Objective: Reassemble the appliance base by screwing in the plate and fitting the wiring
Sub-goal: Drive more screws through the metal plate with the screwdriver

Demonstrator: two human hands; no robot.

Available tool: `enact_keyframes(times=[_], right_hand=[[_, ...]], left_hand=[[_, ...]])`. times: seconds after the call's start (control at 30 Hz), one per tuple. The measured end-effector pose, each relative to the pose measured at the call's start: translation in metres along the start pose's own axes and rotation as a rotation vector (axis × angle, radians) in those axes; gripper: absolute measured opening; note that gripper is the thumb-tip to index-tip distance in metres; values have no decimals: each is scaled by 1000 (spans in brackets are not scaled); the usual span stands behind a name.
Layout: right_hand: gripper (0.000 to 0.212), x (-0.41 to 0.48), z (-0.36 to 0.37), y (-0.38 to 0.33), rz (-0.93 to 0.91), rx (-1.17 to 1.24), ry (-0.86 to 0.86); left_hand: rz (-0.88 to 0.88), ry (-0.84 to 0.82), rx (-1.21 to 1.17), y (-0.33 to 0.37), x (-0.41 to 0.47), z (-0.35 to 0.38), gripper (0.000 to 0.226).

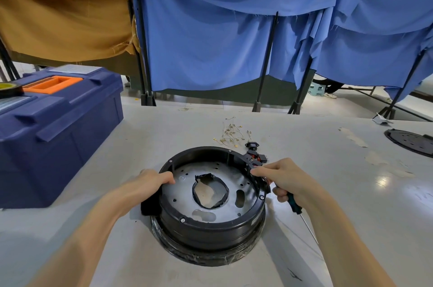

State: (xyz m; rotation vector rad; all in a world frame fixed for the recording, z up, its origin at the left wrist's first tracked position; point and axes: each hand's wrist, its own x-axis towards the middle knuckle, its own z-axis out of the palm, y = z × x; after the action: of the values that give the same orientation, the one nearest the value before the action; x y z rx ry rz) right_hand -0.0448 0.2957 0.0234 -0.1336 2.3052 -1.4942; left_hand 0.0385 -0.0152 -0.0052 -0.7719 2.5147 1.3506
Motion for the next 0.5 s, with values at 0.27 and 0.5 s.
enact_keyframes(times=[0.27,0.5], right_hand=[[15,2,-2,-6,15,-26,-53],[30,-1,-5,-12,14,-80,-99]], left_hand=[[213,-16,-181,17,-6,0,48],[443,198,-164,20,-6,11,21]])
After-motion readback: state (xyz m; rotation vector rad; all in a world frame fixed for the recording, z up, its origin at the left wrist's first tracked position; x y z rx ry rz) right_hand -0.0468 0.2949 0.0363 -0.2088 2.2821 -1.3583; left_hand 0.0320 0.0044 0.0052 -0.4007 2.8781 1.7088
